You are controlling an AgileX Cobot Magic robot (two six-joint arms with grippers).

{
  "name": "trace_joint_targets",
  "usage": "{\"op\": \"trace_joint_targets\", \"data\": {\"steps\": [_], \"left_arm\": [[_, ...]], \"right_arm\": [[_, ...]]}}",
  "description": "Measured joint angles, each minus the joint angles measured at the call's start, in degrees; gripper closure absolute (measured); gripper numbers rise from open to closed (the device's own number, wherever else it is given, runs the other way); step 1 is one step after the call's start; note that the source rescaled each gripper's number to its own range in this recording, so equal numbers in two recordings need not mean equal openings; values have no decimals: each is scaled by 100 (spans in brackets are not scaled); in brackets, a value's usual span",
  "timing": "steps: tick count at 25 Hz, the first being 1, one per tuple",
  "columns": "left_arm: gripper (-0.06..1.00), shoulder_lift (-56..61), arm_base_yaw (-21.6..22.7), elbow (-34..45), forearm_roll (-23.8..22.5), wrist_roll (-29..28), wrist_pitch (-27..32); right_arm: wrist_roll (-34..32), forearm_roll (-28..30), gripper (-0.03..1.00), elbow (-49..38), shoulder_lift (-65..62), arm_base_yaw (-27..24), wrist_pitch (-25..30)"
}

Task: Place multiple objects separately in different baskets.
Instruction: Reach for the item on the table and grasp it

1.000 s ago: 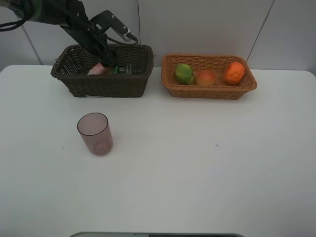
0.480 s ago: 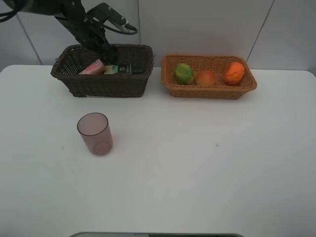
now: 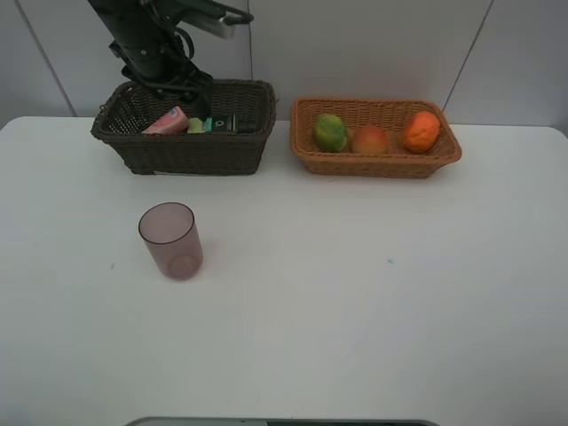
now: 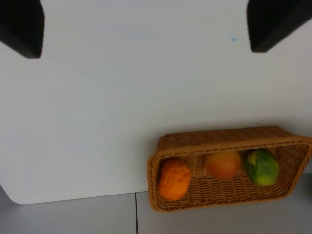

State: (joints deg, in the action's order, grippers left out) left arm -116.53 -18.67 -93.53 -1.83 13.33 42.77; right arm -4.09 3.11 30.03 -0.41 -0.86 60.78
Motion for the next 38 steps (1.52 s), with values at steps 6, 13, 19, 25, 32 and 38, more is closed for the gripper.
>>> {"op": "trace_joint_targets", "data": {"steps": [6, 13, 19, 25, 32, 38], "left_arm": [[-6, 770, -4, 1076, 11, -260, 23], [-6, 1616, -4, 2206, 131, -267, 16], [-6, 2094, -4, 2832, 234, -279, 37], [-6, 2144, -48, 3363, 233, -279, 85], [-6, 2144, -75, 3658, 251, -279, -259], [-6, 2144, -165, 3756, 264, -279, -642]], "right_arm": [[0, 0, 19, 0, 0, 0, 0], [0, 0, 19, 0, 0, 0, 0], [0, 0, 19, 0, 0, 0, 0], [0, 0, 19, 0, 0, 0, 0], [0, 0, 19, 0, 0, 0, 0], [0, 0, 19, 0, 0, 0, 0]]}}
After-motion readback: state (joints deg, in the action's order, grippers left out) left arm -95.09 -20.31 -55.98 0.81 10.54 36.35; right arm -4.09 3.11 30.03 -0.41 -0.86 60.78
